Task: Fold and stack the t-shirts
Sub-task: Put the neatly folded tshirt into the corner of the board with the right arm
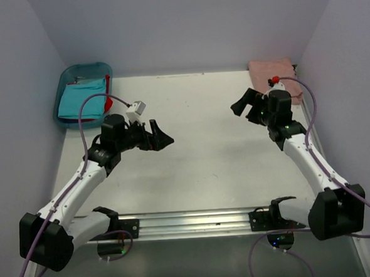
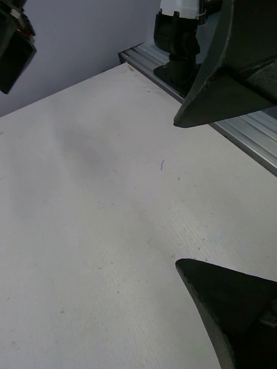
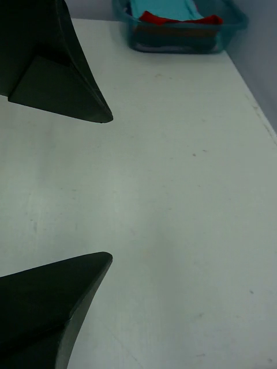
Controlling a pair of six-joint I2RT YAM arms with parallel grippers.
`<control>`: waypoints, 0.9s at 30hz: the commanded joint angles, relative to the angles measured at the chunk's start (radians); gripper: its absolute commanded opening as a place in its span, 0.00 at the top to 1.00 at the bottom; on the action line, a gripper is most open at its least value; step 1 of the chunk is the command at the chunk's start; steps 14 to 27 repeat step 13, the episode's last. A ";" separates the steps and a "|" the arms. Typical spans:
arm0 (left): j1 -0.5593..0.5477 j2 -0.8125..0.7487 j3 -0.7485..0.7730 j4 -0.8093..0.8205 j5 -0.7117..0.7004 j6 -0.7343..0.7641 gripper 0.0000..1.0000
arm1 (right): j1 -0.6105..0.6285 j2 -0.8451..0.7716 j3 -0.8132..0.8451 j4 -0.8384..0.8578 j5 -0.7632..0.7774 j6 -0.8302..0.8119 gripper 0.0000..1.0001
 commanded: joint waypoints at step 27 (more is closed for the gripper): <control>0.003 -0.372 -0.129 0.198 -0.192 0.012 0.00 | 0.137 -0.393 -0.153 -0.011 -0.448 -0.057 0.01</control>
